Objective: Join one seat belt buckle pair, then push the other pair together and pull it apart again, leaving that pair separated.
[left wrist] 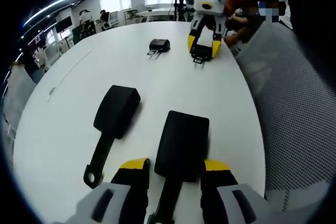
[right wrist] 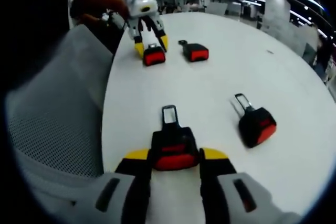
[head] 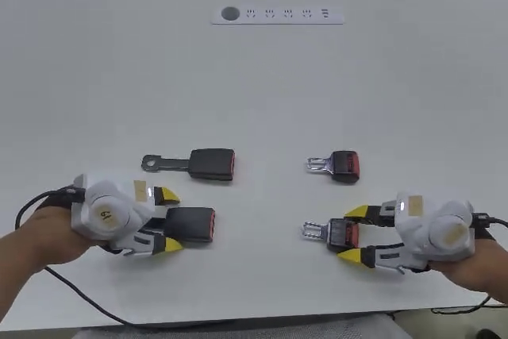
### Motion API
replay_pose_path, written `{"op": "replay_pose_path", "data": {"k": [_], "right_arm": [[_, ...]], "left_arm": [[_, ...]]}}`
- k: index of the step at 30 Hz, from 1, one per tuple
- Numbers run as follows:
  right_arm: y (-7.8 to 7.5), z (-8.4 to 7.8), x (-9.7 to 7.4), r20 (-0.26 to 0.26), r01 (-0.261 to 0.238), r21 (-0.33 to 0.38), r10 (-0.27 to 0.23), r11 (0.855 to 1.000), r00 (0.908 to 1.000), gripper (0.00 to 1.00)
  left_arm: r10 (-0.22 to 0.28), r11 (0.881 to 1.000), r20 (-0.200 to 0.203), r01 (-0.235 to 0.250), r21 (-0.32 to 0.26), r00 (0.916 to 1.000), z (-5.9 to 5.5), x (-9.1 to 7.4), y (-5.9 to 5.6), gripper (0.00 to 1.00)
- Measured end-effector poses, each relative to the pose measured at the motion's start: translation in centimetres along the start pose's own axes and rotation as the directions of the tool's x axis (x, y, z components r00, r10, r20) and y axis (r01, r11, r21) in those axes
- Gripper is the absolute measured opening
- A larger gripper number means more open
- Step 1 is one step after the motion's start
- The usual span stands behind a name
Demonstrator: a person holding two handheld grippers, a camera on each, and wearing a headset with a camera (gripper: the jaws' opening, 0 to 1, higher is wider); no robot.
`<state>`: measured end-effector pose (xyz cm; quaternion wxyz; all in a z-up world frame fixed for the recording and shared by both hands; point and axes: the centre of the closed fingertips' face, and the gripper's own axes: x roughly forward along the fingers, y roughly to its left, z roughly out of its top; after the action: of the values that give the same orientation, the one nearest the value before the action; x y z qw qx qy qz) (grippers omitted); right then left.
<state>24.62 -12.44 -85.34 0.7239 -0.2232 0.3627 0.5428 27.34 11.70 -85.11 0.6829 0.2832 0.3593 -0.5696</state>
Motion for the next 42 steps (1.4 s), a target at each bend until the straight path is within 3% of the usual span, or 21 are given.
{"op": "replay_pose_path", "data": {"k": [3,5,20,23,30,33,42], "right_arm": [[-0.1,0.1,-0.1,0.001,-0.015,0.009,0.015,1.0,0.9999,0.36],[-0.3,0.0,-0.1,-0.013,-0.015,-0.023,0.015,1.0,0.9998,0.36],[-0.7,0.6,0.4,0.017,-0.03,0.006,0.03,1.0,0.9994,0.35],[-0.5,1.0,0.8,0.012,-0.034,-0.018,0.034,0.999,0.9993,0.35],[-0.2,2.8,2.5,0.054,-0.046,-0.019,0.047,0.999,0.9975,0.35],[-0.1,4.4,3.6,0.091,-0.046,-0.006,0.047,0.999,0.9947,0.35],[1.1,7.7,6.5,0.11,-0.092,-0.058,0.098,0.994,0.9891,0.35]], "left_arm": [[-0.014,1.0,-0.006,0.014,0.015,0.9999,0.0,-0.1,-0.5,0.35],[-0.012,1.0,-0.009,0.012,0.014,0.9999,0.1,-0.1,-0.5,0.35],[-0.018,0.999,-0.01,0.018,0.03,0.9998,-0.3,0.1,0.0,0.34],[-0.021,0.999,-0.009,0.021,0.032,0.9997,-0.3,0.1,0.0,0.34],[-0.022,0.999,-0.002,0.022,0.025,0.9997,-0.5,0.1,0.2,0.34],[-0.025,0.999,-0.003,0.025,0.028,0.9997,-0.5,0.2,0.3,0.34],[-0.04,0.998,-0.025,0.041,0.042,0.9989,-0.5,0.2,0.2,0.34]]}}
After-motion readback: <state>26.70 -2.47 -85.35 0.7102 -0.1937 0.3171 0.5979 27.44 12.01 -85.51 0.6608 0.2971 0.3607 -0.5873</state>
